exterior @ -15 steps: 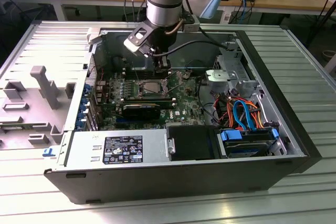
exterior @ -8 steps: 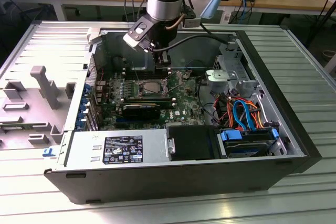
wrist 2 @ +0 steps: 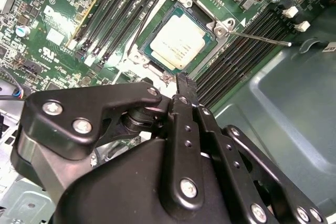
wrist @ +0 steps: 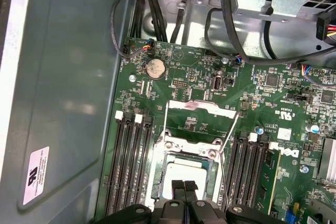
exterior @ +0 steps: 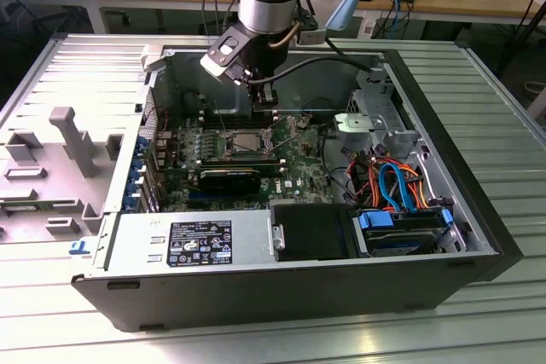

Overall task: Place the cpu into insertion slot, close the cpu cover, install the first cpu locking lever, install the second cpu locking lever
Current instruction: 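Place the cpu into insertion slot, then close the cpu cover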

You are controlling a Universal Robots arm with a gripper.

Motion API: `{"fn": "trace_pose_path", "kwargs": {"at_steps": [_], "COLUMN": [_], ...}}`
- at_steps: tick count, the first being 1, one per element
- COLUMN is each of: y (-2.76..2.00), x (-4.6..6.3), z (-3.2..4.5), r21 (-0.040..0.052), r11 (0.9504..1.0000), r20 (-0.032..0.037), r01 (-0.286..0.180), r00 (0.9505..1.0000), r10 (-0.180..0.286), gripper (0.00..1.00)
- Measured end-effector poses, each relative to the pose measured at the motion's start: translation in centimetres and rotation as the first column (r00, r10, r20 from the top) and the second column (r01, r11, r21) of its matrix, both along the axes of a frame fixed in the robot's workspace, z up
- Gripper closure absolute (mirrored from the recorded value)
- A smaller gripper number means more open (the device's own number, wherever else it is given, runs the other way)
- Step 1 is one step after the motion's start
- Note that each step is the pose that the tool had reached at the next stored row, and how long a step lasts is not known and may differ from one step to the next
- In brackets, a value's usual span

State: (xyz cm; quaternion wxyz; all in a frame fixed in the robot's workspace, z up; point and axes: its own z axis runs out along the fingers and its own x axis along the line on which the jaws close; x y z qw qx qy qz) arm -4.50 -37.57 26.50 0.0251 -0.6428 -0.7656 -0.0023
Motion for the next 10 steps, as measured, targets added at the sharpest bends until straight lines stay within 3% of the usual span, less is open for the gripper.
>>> {"fn": "trace_pose_path", "kwargs": {"at_steps": [10], "y": [0.0], "x": [0.0], "z": [0.0], "r21": [0.0035], "r11": [1.0], "r20": [0.0], "r01": [0.0], "r00": [1.0], "r10": [0.0], "gripper": [0.89]}}
